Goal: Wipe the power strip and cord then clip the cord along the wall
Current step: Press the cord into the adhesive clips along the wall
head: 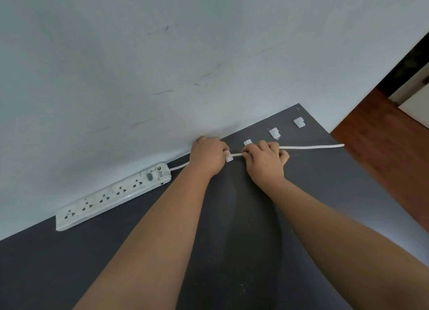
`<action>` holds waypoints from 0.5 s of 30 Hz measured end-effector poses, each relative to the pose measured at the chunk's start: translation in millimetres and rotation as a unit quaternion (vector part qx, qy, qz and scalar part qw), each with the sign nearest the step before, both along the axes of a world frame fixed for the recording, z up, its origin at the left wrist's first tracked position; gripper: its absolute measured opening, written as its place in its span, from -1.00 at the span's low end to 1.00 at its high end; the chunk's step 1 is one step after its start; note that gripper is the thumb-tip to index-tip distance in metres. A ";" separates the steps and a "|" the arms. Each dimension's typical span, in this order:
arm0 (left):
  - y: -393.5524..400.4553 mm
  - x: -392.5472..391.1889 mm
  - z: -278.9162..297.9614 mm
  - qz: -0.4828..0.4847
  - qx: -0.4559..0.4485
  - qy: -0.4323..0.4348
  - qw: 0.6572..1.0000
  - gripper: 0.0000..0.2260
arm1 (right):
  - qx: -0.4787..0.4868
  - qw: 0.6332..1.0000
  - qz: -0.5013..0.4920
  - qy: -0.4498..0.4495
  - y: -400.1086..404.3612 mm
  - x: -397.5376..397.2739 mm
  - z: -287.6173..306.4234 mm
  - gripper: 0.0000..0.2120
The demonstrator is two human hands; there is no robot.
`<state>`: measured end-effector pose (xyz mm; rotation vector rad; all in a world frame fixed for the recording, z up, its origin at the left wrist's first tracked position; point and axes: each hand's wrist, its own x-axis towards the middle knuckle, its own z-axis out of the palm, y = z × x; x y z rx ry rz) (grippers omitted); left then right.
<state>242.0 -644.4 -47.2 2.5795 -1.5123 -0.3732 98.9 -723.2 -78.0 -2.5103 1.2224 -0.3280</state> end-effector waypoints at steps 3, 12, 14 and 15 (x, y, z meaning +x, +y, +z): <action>1.8 -2.9 -1.9 -0.011 -0.002 -0.027 1.000 -0.74 | 0.022 1.000 -0.015 0.012 -3.1 9.4 4.4 -0.81; 25.1 -30.8 -27.0 0.026 -0.068 0.017 0.997 -0.60 | 0.003 1.000 0.011 -0.010 -31.8 -20.6 6.8 -0.71; 23.9 -34.1 -29.3 0.045 -0.077 0.013 0.996 -0.59 | 0.010 1.000 0.005 0.018 -46.7 -35.8 7.3 -0.74; 21.2 -34.3 -28.7 0.059 -0.085 0.014 0.995 -0.58 | 0.015 0.999 0.010 0.026 -53.4 -41.1 7.0 -0.77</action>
